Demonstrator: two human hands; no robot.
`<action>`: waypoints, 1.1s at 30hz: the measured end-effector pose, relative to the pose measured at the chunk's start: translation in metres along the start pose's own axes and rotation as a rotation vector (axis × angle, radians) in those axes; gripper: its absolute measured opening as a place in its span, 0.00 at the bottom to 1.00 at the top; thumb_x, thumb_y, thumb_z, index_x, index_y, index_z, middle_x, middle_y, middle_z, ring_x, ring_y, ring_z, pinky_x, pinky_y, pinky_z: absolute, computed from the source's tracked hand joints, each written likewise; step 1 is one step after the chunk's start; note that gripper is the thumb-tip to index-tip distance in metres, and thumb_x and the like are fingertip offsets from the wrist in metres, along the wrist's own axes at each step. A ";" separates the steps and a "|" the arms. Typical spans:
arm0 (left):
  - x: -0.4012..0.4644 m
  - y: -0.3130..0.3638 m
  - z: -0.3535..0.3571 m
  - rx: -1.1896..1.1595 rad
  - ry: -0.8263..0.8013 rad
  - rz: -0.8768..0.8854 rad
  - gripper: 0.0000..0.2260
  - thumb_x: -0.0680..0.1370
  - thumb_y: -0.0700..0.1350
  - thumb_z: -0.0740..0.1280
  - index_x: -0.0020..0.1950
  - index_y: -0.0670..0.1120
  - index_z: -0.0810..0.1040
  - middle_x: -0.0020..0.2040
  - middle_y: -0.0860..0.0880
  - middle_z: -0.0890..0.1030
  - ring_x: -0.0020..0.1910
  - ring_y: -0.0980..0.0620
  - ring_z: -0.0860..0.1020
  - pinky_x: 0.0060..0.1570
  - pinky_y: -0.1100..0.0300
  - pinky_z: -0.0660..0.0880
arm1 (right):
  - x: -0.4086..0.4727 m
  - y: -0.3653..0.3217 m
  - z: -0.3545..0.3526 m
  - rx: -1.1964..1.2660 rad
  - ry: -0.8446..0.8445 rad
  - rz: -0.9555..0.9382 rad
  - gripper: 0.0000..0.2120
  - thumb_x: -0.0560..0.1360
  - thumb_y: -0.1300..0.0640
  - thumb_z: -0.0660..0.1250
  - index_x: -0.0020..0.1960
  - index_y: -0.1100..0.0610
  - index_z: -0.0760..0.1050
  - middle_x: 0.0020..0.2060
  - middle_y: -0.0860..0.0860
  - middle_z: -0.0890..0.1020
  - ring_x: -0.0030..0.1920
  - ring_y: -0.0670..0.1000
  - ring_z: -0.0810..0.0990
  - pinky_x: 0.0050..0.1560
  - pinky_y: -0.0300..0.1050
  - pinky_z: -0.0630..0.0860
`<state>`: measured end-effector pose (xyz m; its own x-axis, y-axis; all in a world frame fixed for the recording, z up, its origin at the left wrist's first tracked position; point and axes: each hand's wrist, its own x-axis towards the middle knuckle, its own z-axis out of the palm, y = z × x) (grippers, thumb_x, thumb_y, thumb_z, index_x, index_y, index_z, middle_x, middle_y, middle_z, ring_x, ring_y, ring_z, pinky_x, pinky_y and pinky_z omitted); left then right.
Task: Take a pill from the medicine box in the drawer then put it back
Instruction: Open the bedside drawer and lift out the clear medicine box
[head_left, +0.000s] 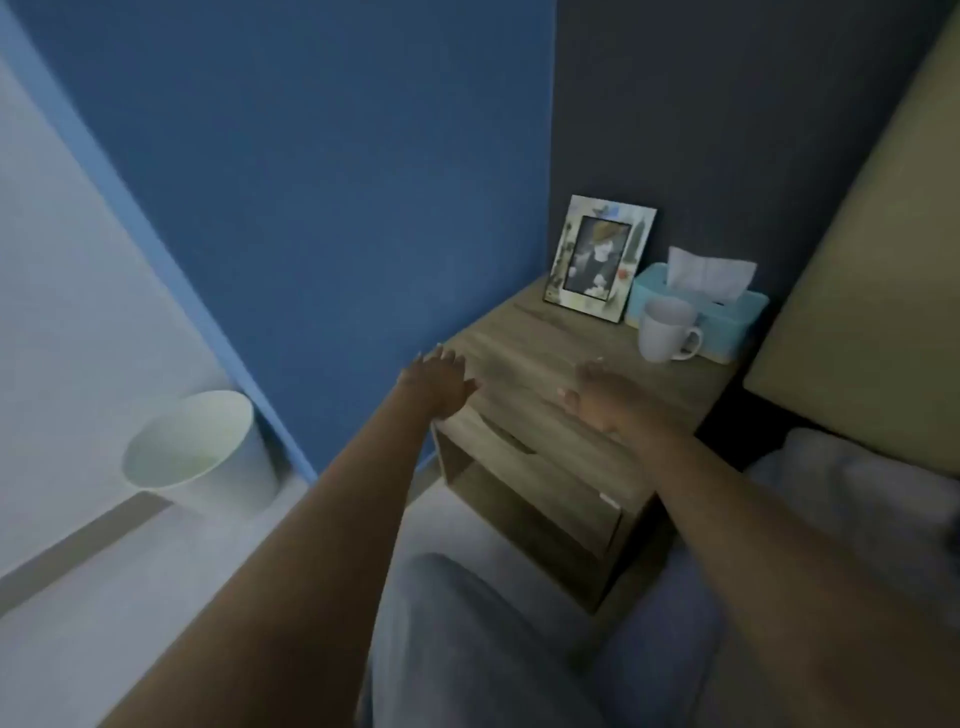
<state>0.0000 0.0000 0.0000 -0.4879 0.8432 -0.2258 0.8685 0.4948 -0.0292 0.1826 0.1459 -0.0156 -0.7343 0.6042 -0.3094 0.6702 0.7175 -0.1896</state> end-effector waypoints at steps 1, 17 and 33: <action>0.011 0.006 0.008 0.016 -0.019 0.011 0.28 0.83 0.55 0.47 0.78 0.39 0.52 0.80 0.42 0.53 0.79 0.44 0.49 0.75 0.44 0.50 | 0.006 0.007 0.007 -0.005 -0.007 0.026 0.32 0.83 0.44 0.46 0.78 0.63 0.47 0.79 0.59 0.50 0.79 0.57 0.46 0.77 0.54 0.53; 0.059 0.025 0.196 -0.786 0.319 -0.230 0.33 0.81 0.56 0.53 0.78 0.44 0.39 0.79 0.47 0.39 0.79 0.51 0.40 0.76 0.56 0.45 | 0.085 0.050 0.126 0.066 0.300 0.008 0.27 0.82 0.47 0.45 0.79 0.57 0.50 0.79 0.52 0.52 0.79 0.51 0.46 0.77 0.50 0.42; 0.081 0.052 0.203 -1.260 0.265 -0.254 0.36 0.81 0.51 0.58 0.78 0.46 0.35 0.80 0.48 0.42 0.79 0.49 0.48 0.77 0.52 0.49 | 0.085 0.050 0.126 0.106 0.348 -0.010 0.26 0.83 0.48 0.47 0.79 0.56 0.53 0.79 0.52 0.54 0.79 0.50 0.47 0.77 0.48 0.44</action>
<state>0.0233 0.0509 -0.2178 -0.7524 0.6421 -0.1472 0.1443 0.3786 0.9143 0.1679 0.1894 -0.1690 -0.7210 0.6925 0.0252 0.6572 0.6949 -0.2917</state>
